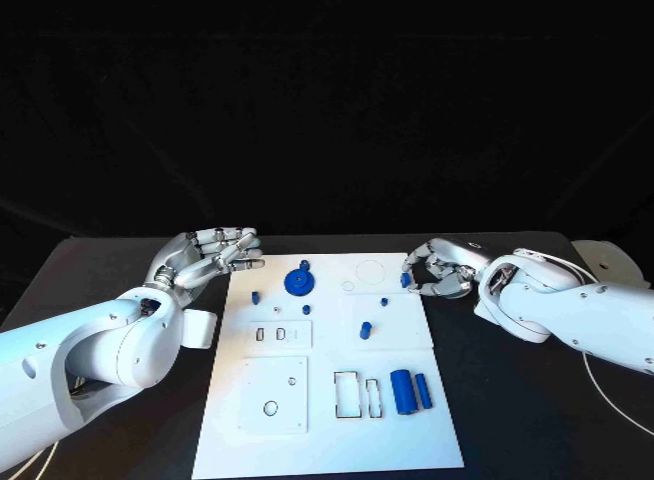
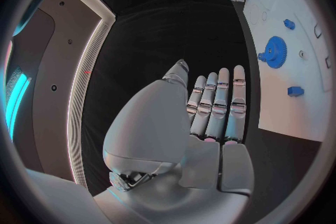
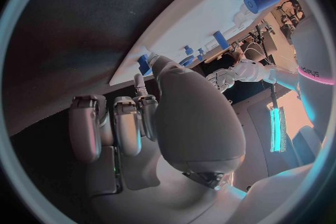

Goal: Assemble the parts on the task board

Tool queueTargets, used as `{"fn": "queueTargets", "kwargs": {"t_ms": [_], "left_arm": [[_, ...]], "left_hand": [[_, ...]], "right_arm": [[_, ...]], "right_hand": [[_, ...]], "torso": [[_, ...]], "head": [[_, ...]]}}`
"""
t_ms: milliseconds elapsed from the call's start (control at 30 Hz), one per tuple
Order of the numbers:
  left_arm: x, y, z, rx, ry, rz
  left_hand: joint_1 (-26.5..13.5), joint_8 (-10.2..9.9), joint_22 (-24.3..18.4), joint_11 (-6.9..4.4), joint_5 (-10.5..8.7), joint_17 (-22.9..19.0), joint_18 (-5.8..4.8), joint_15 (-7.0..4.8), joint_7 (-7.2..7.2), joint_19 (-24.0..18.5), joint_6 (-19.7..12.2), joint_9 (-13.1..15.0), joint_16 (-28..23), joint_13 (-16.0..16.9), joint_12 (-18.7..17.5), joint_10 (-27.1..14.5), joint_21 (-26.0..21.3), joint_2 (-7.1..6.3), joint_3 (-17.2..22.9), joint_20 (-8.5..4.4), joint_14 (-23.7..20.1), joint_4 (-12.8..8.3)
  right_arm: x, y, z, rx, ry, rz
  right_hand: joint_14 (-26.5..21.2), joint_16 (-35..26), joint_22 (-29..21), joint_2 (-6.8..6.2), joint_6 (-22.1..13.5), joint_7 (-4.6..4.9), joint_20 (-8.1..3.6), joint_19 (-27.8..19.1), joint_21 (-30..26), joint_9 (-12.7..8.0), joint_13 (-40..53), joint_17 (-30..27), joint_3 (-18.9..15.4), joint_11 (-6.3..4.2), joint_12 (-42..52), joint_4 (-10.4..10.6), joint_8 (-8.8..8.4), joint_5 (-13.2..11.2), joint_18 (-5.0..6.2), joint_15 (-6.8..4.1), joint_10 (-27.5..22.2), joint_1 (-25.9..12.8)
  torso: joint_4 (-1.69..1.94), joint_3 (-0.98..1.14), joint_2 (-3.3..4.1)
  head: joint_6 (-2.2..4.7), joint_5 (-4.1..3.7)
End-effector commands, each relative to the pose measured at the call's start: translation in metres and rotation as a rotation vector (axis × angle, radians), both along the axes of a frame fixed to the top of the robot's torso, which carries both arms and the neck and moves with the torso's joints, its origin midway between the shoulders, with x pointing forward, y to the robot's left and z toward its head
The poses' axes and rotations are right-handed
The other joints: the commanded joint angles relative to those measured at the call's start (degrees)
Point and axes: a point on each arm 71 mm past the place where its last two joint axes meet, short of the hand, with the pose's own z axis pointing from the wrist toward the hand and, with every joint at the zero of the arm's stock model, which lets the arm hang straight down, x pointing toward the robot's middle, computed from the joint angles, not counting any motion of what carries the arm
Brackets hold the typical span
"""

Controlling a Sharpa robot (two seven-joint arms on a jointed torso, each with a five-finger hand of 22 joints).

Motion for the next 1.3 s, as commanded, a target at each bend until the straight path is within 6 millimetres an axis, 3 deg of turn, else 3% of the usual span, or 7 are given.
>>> {"fn": "queueTargets", "kwargs": {"t_ms": [33,267,933,1267,1300], "left_arm": [[-0.0004,-0.0023,0.0013,-0.011,-0.006,-0.018],[-0.0003,-0.0023,0.0012,-0.011,-0.006,-0.018],[-0.0001,-0.0027,0.0009,-0.01,-0.001,-0.02],[-0.0001,-0.0023,0.0008,-0.01,-0.001,-0.019],[-0.0001,-0.0023,0.0008,-0.01,-0.001,-0.019]], "left_hand": [[0.38,-0.25,-0.09,0.23,-0.17,0.08,0.85,-0.14,1.67,0.24,-0.22,-0.06,-0.25,0.01,-0.23,0.35,-0.28,-0.02,0.26,-0.06,-0.17,0.06],[0.38,-0.25,-0.09,0.23,-0.17,0.08,0.85,-0.14,1.67,0.24,-0.22,-0.06,-0.25,0.01,-0.23,0.35,-0.28,-0.02,0.26,-0.06,-0.17,0.06],[0.38,-0.35,-0.1,0.31,-0.23,0.16,0.83,-0.11,1.8,0.25,-0.31,-0.11,-0.36,-0.01,-0.38,0.28,-0.34,-0.14,0.29,-0.06,-0.18,0.09],[0.34,-0.41,-0.11,0.36,-0.24,0.19,0.83,-0.08,1.86,0.24,-0.38,-0.13,-0.41,-0.02,-0.46,0.21,-0.37,-0.16,0.3,-0.05,-0.2,0.12],[0.34,-0.41,-0.11,0.36,-0.24,0.19,0.83,-0.08,1.86,0.24,-0.38,-0.13,-0.41,-0.02,-0.46,0.21,-0.37,-0.16,0.3,-0.05,-0.2,0.12]], "right_arm": [[0.0,0.0013,-0.002,-0.005,0.01,0.007],[0.0009,0.0025,-0.0035,-0.001,0.012,0.004],[0.0041,0.0064,-0.0068,-0.001,0.018,-0.014],[0.005,0.0059,-0.0044,0.013,-0.016,-0.024],[0.005,0.006,-0.0038,0.017,-0.022,-0.025]], "right_hand": [[5.98,0.19,9.46,0.75,0.97,-0.05,0.38,2.07,0.03,0.1,10.42,15.09,0.45,0.39,0.42,0.12,0.42,0.17,-0.39,0.42,1.7,-0.25],[5.98,0.19,9.71,1.27,2.57,-0.32,0.28,2.24,0.25,0.26,10.68,15.09,1.08,0.18,0.75,0.26,0.99,0.09,-0.45,0.26,1.96,-0.4],[5.98,0.19,9.69,1.05,2.98,-0.37,0.22,2.23,0.18,0.2,10.63,15.09,1.22,0.14,0.67,0.39,0.99,-0.36,-0.44,0.23,1.92,-0.83],[5.98,0.19,10.61,3.23,7.16,-2.48,-0.91,2.88,1.06,1.59,11.08,15.09,3.01,-1.63,1.21,-0.38,4.24,-0.55,-0.69,-1.2,2.44,-0.34],[5.98,0.19,10.73,3.81,7.81,-3.12,-1.36,2.97,1.17,2.15,11.18,15.09,3.75,-2.2,1.33,-0.79,5.32,-2.68,-0.72,-1.69,2.57,-0.06]], "torso": [[0.06,-0.03,-0.05],[0.07,-0.02,-0.06],[0.02,-0.03,-0.06],[-0.01,0.02,-0.05],[-0.01,0.02,-0.06]], "head": [[-0.08,-0.05],[-0.16,0.02],[-0.31,0.22],[-0.38,0.23],[-0.38,0.18]]}}
